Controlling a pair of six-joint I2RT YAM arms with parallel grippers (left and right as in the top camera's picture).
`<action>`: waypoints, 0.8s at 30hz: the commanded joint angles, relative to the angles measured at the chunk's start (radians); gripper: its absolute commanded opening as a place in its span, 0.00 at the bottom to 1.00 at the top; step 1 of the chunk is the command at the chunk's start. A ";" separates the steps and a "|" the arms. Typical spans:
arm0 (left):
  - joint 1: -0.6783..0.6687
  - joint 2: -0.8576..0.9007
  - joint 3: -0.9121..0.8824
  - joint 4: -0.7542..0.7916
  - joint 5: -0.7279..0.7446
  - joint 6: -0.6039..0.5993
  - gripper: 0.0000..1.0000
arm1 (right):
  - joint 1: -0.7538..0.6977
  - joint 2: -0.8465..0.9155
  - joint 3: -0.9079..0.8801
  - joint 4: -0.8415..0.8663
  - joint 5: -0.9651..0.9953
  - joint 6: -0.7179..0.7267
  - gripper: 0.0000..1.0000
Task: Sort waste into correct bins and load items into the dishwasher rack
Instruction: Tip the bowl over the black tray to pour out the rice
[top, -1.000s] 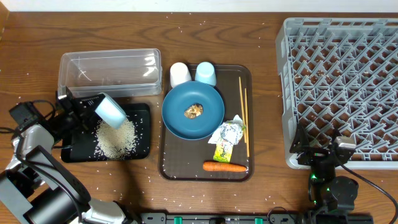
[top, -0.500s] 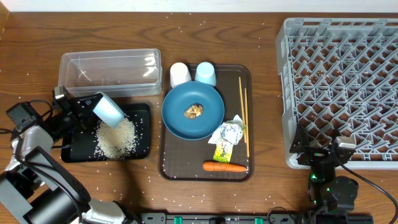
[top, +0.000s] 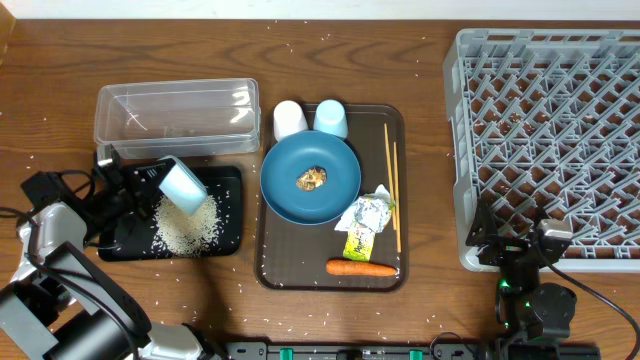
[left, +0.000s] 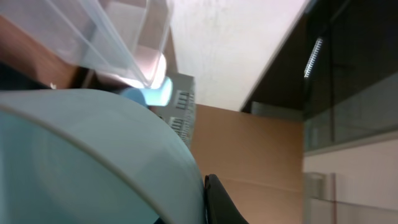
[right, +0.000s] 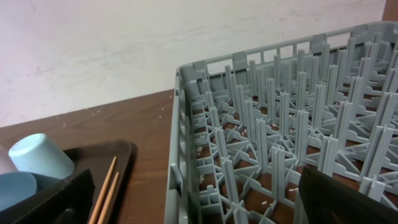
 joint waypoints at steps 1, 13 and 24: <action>-0.002 -0.024 0.005 -0.043 0.055 0.055 0.06 | -0.017 -0.004 -0.002 -0.004 0.004 -0.006 0.99; -0.006 -0.034 0.004 -0.011 0.043 0.064 0.06 | -0.017 -0.004 -0.002 -0.004 0.004 -0.006 0.99; -0.015 -0.061 0.004 -0.098 0.057 -0.204 0.06 | -0.017 -0.004 -0.002 -0.004 0.004 -0.006 0.99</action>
